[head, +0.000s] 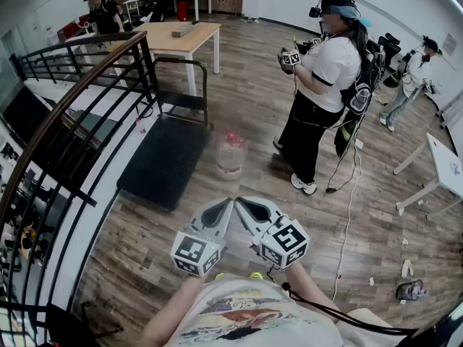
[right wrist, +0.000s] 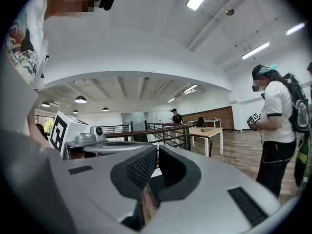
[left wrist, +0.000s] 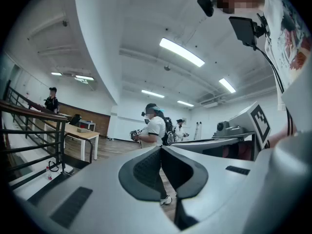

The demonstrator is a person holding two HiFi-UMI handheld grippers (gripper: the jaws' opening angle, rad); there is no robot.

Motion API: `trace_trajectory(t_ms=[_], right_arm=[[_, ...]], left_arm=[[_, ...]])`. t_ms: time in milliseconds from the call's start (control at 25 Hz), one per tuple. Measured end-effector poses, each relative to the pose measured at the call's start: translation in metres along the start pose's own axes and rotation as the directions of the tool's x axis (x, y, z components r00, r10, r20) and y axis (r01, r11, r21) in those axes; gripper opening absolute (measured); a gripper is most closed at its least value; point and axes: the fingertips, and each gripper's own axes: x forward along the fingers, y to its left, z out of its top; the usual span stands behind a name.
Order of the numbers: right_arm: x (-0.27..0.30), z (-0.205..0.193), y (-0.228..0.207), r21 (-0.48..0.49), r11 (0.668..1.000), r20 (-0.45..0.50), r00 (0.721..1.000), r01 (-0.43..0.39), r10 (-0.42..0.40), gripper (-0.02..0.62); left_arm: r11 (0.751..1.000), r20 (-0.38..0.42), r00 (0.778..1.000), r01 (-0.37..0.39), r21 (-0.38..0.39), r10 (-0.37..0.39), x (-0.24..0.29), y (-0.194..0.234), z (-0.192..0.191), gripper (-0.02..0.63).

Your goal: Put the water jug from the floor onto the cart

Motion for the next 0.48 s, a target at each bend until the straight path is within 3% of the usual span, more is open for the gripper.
trace_trajectory(t_ms=[480], right_arm=[[0.0066, 0.0013, 0.0024, 0.054, 0.999, 0.02, 1.0, 0.0, -0.001, 0.027]], left_arm=[[1.0, -0.001, 1.0, -0.01, -0.009, 0.01, -0.0034, 0.0081, 0.0041, 0.011]])
